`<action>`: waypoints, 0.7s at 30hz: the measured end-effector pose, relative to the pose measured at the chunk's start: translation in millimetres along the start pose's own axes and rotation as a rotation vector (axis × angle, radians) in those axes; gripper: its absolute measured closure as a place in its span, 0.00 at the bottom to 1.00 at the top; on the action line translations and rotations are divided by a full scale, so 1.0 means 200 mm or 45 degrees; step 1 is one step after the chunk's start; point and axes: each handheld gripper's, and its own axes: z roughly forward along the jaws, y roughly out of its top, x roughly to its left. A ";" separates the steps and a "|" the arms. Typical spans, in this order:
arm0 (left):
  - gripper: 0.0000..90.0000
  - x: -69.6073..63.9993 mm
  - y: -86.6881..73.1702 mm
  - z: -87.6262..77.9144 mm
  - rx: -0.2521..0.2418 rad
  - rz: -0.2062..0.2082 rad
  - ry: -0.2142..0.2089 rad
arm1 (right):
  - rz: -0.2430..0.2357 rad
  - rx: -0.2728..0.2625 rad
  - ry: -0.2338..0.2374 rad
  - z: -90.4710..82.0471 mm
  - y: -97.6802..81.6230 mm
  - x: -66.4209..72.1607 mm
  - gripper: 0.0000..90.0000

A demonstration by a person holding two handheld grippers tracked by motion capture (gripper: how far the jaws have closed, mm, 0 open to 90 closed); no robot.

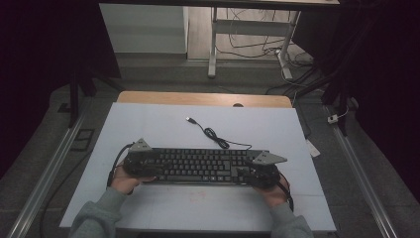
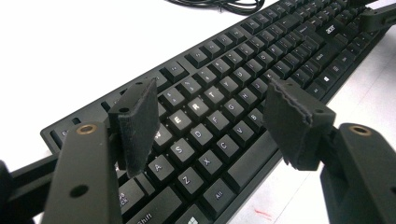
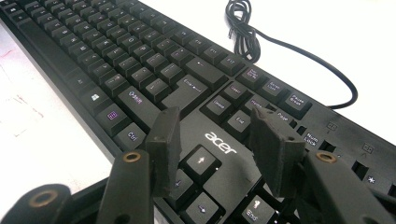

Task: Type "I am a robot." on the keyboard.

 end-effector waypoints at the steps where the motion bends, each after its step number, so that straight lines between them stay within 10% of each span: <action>1: 0.40 0.00 0.00 0.00 0.001 0.001 0.001 | 0.000 0.001 0.000 0.00 0.00 0.00 0.60; 21: 0.45 0.01 0.03 0.05 0.022 0.031 0.028 | -0.002 0.007 -0.001 0.00 0.00 0.01 0.60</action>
